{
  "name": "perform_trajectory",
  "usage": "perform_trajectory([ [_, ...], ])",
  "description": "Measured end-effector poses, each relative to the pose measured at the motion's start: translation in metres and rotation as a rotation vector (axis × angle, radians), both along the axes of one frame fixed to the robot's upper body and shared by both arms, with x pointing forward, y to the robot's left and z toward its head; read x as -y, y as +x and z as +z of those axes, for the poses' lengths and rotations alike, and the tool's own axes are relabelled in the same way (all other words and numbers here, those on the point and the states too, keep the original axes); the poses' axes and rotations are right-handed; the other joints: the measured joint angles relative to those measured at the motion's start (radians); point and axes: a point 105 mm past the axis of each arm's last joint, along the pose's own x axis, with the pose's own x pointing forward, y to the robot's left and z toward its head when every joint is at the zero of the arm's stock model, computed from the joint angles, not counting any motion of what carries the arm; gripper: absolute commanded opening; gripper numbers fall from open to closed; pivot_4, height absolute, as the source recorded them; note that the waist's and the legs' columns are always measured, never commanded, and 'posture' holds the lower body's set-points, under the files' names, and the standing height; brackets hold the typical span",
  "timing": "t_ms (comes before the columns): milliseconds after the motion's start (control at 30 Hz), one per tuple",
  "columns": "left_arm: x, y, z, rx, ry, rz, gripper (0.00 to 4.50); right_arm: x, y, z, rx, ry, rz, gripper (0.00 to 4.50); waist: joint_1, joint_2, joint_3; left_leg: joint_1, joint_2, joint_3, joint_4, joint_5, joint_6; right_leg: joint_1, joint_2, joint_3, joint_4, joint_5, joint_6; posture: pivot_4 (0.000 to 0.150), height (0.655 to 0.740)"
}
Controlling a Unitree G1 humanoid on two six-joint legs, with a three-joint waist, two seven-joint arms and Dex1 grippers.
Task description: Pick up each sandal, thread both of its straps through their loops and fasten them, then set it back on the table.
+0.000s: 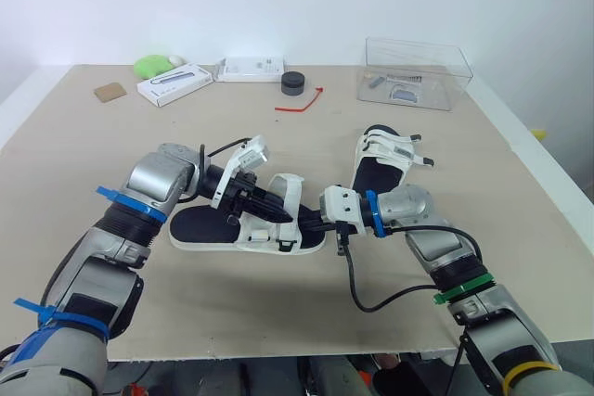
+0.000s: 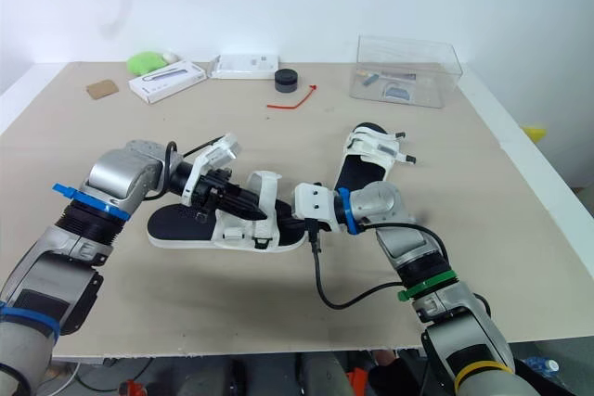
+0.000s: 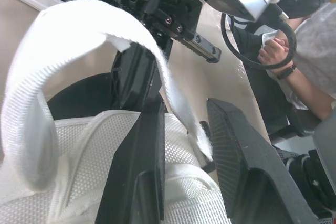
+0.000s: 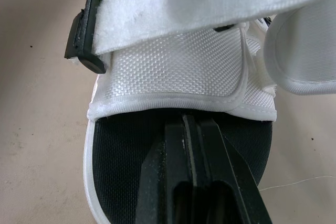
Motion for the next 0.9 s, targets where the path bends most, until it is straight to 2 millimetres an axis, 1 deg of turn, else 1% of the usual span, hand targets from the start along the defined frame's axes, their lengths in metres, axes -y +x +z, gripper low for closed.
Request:
perform_trajectory([
  [33,0.001,0.000,-0.001,-0.002,-0.001,0.002,0.77,0.000,0.000,0.000,0.000,0.000,0.000,0.00,0.000,0.000,0.000,0.000,0.000,0.000,0.000,0.000,0.000,0.000,0.000,0.000,0.000,0.000,0.000,0.150,0.7400],
  [67,0.001,0.001,-0.001,-0.003,-0.002,0.004,0.65,0.000,0.000,0.000,0.000,0.000,0.000,0.00,0.000,0.000,0.000,0.000,0.000,0.000,0.000,0.000,0.000,0.000,0.000,0.000,0.000,0.000,0.000,0.150,0.7400],
  [100,0.003,0.001,-0.001,-0.005,-0.005,0.005,0.14,0.000,0.000,0.000,0.000,0.000,0.000,0.00,0.000,0.000,0.000,0.000,0.000,0.000,0.000,0.000,0.000,0.000,0.000,0.000,0.000,0.000,0.000,0.150,0.7400],
  [133,0.004,0.001,-0.002,-0.007,-0.007,0.004,0.06,0.000,0.000,0.000,0.000,0.000,0.000,0.00,0.000,0.000,0.000,0.000,0.000,0.000,0.000,0.000,0.000,0.000,0.000,0.000,0.000,0.000,0.000,0.150,0.7400],
  [267,0.004,-0.002,-0.001,-0.003,-0.011,-0.021,0.06,0.000,0.000,0.000,0.000,0.000,0.000,0.00,0.000,0.000,0.000,0.000,0.000,0.000,0.000,0.000,0.000,0.000,0.000,0.000,0.000,0.000,0.000,0.150,0.7400],
  [367,0.002,-0.010,-0.002,0.008,0.007,-0.069,0.06,0.000,0.000,0.000,0.001,0.000,0.001,0.00,-0.001,0.000,0.000,0.000,0.000,0.000,0.000,0.000,0.000,0.000,0.000,0.000,0.000,0.000,0.000,0.150,0.7400],
  [500,-0.001,-0.022,-0.014,0.028,0.040,-0.130,0.06,0.000,0.000,0.000,0.001,-0.001,0.001,0.00,0.000,0.000,0.000,0.000,0.000,0.000,0.000,0.000,0.000,0.000,0.000,0.000,0.000,0.000,0.000,0.150,0.7400],
  [800,-0.003,-0.026,-0.016,0.085,0.058,-0.157,0.06,-0.001,0.000,0.001,0.003,-0.004,0.006,0.00,-0.001,0.000,0.000,0.000,0.001,0.000,0.000,0.000,0.000,0.000,0.001,0.000,0.000,0.000,-0.001,0.150,0.7400],
  [867,-0.003,-0.025,-0.016,0.084,0.060,-0.154,0.56,-0.001,0.000,0.001,0.003,-0.005,0.006,0.00,-0.001,0.000,0.000,0.000,0.001,0.000,0.000,0.000,0.000,0.000,0.001,0.000,0.000,0.000,-0.001,0.150,0.7400],
  [900,-0.003,-0.025,-0.016,0.080,0.061,-0.148,0.67,-0.001,0.000,0.001,0.002,-0.005,0.005,0.00,-0.001,0.000,0.000,0.000,0.001,0.000,0.000,0.000,0.000,0.000,0.001,0.000,0.000,0.000,-0.001,0.150,0.7400],
])
